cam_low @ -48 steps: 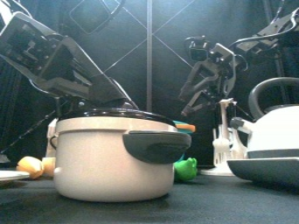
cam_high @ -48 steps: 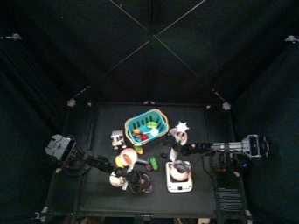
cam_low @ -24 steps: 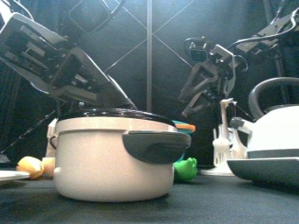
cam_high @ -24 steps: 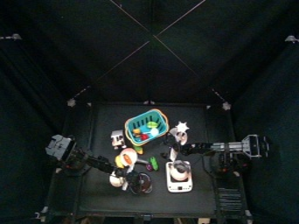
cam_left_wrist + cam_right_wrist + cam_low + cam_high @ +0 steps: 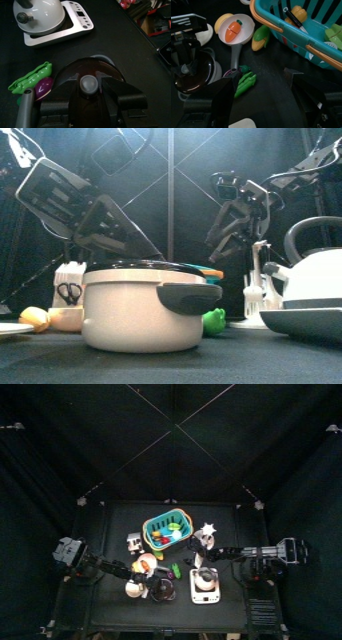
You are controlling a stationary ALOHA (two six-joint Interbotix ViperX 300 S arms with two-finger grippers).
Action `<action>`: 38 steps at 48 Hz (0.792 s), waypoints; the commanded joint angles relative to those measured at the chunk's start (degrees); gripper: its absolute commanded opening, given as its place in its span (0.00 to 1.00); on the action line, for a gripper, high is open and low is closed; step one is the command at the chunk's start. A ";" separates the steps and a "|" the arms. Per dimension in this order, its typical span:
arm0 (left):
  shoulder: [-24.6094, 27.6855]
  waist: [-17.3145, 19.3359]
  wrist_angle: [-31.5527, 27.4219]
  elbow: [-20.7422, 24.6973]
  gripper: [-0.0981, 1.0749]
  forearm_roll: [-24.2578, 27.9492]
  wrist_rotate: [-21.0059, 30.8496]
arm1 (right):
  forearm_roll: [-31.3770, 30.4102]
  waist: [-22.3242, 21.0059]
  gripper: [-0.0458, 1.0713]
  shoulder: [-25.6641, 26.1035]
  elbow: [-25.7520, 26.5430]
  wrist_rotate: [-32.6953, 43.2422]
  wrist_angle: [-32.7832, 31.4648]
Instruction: Grab pot lid
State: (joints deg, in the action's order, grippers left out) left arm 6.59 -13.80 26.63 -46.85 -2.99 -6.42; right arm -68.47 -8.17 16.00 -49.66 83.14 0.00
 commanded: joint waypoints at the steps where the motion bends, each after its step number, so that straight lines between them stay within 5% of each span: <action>1: -1.58 1.14 0.18 0.88 0.43 0.09 -0.09 | 0.00 0.09 0.94 0.53 0.35 -0.09 0.00; 38: -7.12 1.58 0.26 0.00 0.43 1.32 0.00 | -0.09 0.00 0.94 0.62 0.09 0.00 0.00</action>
State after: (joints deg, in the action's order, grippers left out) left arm 1.76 -12.48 26.46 -47.20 -1.85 -6.42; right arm -68.47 -8.17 15.91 -50.01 83.14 -0.18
